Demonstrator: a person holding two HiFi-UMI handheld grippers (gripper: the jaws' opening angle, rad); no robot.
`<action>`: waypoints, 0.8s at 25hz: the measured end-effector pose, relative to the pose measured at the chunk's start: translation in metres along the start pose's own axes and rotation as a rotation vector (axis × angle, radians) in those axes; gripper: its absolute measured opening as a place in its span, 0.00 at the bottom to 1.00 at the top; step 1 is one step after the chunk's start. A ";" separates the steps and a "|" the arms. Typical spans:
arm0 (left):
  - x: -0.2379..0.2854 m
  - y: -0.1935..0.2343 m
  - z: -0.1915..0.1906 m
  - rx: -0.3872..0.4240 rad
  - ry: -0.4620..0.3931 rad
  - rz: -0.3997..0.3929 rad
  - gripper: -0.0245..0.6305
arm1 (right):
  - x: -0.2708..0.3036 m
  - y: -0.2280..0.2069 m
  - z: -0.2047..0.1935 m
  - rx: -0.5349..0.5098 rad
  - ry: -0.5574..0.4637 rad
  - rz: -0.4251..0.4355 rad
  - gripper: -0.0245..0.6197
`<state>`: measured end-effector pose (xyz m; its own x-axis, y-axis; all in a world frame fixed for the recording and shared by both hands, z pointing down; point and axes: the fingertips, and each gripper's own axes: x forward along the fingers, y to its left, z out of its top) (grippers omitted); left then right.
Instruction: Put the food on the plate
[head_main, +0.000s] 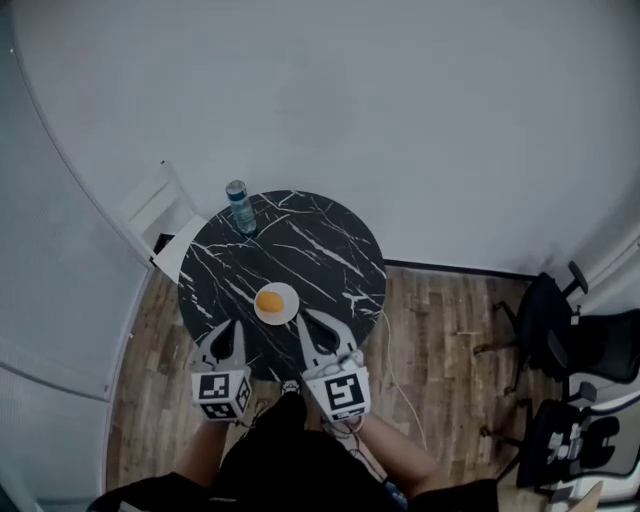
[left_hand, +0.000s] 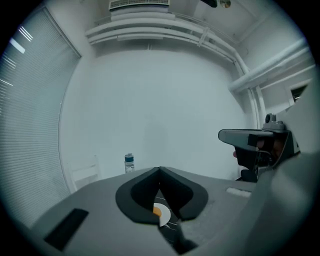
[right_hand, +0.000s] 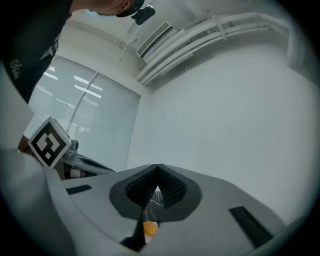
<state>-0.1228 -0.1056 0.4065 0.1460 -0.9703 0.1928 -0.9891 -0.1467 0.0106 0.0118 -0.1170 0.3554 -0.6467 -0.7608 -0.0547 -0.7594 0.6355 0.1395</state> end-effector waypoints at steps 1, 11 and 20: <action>-0.002 0.000 0.003 -0.003 -0.006 -0.002 0.04 | -0.001 0.002 0.002 0.003 0.000 0.003 0.03; -0.019 -0.005 0.025 0.023 -0.035 -0.016 0.04 | 0.003 0.015 0.005 -0.008 0.030 0.028 0.03; -0.031 -0.019 0.026 0.020 -0.051 -0.041 0.04 | -0.026 0.013 -0.002 0.025 0.051 -0.021 0.03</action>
<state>-0.1076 -0.0775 0.3751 0.1876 -0.9719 0.1420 -0.9818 -0.1898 -0.0019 0.0193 -0.0891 0.3609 -0.6267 -0.7793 -0.0063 -0.7746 0.6220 0.1144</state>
